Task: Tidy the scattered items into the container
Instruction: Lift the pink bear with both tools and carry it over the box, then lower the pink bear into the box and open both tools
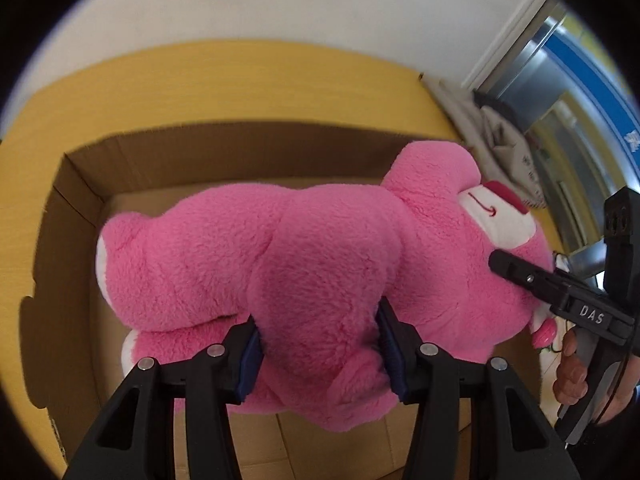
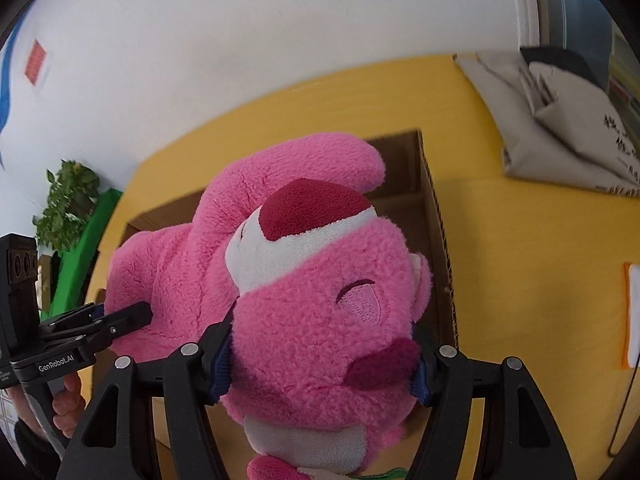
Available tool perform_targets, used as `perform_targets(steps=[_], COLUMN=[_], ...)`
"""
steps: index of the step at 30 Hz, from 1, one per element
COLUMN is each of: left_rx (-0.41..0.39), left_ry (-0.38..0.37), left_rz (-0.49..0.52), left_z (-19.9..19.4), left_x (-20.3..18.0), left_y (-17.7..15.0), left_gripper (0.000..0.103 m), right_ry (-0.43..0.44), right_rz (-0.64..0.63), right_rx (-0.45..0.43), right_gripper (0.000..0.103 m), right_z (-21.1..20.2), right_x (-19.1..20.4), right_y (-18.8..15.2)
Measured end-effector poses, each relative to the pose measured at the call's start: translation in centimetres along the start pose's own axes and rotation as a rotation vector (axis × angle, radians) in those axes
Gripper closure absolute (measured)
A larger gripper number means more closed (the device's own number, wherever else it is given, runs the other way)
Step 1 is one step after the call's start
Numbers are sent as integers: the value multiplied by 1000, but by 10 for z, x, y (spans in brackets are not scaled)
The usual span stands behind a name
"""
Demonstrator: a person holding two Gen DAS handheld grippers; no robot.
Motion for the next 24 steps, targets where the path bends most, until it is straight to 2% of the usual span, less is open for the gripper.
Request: perform_targets(steps=[3, 5, 9, 12, 14, 18, 19, 21, 24], left_rx=[5, -7, -54, -121, -216, -389, -431, -504, -613], left_ry=[9, 23, 33, 29, 53, 58, 62, 75, 76], left_rz=[-8, -12, -13, 6, 46, 88, 97, 92, 52], left_z=[5, 10, 7, -10, -41, -123, -144, -182, -235], left_x=[0, -1, 15, 16, 11, 11, 10, 9, 16], left_y=[10, 17, 27, 40, 43, 28, 20, 1, -45], left_gripper=[53, 49, 40, 42, 43, 42, 40, 23, 22], right_ry=[-16, -31, -80, -61, -71, -72, -74, -88, -125], right_rz=[39, 68, 90, 82, 60, -43, -79, -139, -176], right_rx=[36, 41, 28, 6, -40, -159, -188, -242, -337], right_gripper=[28, 26, 20, 14, 5, 0, 0, 0, 0], right_z=[10, 13, 22, 18, -2, -65, -86, -125, -184], right_x=[-10, -16, -25, -26, -24, -6, 2, 15, 32], right_y=[-1, 2, 11, 12, 12, 11, 8, -4, -32])
Point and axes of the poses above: each gripper's, at about its wrist camera, not at the fingertips, and z roughly the way its jaws point, x to its left, y to its top, the point moved 8 cm from there along z, roughly the way its jaws point, and after that the axes turned 6 degrees about -z, right-handed, at the moved point
